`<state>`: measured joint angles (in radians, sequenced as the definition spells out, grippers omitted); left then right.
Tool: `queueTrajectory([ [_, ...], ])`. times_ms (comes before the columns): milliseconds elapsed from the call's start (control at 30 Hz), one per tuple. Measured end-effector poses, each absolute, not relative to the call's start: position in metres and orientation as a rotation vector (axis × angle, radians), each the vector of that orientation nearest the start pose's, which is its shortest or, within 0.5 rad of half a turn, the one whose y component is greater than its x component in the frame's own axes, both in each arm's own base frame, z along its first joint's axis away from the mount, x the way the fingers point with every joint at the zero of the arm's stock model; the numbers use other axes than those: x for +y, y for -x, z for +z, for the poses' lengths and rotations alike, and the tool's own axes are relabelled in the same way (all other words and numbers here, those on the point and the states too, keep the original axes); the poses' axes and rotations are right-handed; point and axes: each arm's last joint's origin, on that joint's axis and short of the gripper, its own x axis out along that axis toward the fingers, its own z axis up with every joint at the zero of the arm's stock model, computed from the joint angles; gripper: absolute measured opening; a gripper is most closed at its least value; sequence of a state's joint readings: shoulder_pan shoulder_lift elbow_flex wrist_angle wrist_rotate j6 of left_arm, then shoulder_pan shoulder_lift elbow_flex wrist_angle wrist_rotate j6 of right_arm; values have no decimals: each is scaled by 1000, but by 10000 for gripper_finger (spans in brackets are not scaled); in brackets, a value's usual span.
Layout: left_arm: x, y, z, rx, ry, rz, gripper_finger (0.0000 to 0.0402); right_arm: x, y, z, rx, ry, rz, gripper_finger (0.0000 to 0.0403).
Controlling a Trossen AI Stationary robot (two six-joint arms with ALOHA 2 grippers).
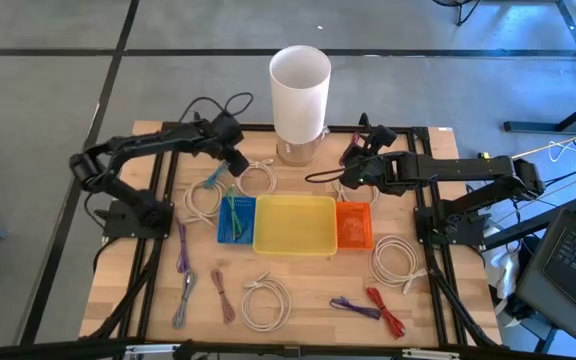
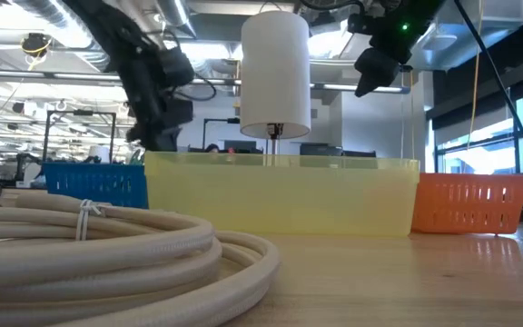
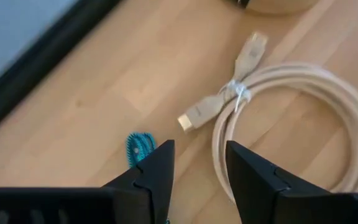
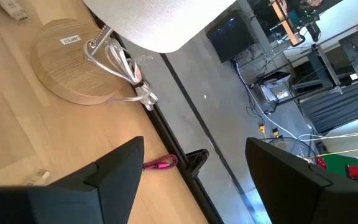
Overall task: Pick & Place USB Port
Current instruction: Put the light brown HDMI cable into the yellow bin
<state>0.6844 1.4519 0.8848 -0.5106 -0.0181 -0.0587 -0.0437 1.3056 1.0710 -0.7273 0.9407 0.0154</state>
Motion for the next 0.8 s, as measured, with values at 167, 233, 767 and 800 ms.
queueTrajectory([
  [167, 174, -223, 185, 1031, 428, 603, 149, -34, -250, 290, 893, 420, -911, 283],
  [233, 174, -227, 181, 1039, 406, 583, 151, -34, -250, 290, 893, 420, -911, 283],
  [767, 170, -231, 169, 1119, 378, 605, 153, -34, -250, 290, 895, 418, -910, 283],
  [800, 170, -232, 167, 1124, 383, 607, 153, -34, -250, 290, 896, 418, -909, 283],
])
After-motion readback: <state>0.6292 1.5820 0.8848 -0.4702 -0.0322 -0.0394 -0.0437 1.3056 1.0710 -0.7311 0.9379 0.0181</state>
